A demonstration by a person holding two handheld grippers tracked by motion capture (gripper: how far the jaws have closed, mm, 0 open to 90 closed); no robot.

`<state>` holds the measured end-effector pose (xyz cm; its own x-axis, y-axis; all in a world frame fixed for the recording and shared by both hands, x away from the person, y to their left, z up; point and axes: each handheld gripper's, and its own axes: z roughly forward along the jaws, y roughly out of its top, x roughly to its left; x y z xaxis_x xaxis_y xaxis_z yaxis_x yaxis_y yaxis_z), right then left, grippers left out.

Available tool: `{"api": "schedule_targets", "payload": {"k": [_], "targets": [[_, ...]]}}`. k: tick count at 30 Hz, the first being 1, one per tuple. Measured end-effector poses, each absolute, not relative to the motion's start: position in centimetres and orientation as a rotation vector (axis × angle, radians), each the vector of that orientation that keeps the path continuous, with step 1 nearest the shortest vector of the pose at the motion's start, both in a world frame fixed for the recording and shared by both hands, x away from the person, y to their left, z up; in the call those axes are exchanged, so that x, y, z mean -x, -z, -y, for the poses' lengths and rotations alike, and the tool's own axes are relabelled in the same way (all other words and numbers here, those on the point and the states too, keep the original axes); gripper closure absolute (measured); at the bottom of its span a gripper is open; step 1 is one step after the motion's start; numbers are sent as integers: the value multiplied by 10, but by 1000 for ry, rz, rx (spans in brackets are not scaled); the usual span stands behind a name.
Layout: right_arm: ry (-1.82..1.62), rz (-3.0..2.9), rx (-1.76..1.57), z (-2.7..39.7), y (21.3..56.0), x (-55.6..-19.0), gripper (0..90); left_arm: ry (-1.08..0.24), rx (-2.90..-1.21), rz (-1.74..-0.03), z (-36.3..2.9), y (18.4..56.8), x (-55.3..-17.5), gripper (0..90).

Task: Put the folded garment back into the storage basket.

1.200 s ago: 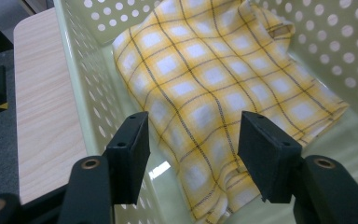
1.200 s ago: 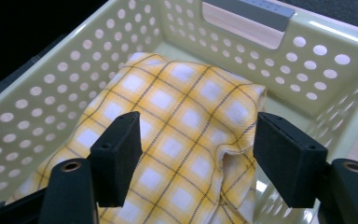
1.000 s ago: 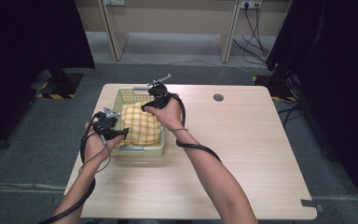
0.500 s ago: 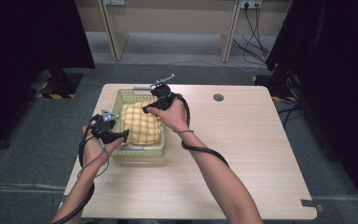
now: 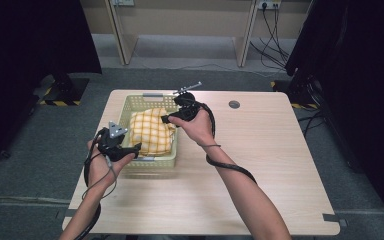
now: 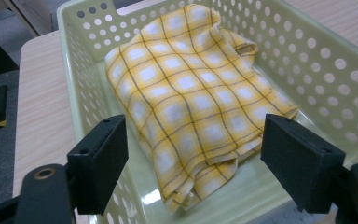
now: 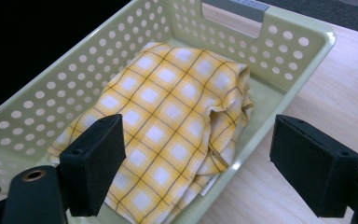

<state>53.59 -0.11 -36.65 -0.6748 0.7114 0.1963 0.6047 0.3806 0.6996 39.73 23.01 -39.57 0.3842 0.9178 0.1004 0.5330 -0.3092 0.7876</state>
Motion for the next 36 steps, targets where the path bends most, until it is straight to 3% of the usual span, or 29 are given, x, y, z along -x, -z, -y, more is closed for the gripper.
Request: {"api": "schedule_targets", "payload": {"k": [36], "targets": [[-1179,-2428,-1193,72,373,-503,158,-736,-1890,-1207,-218,396,-376,193]]}}
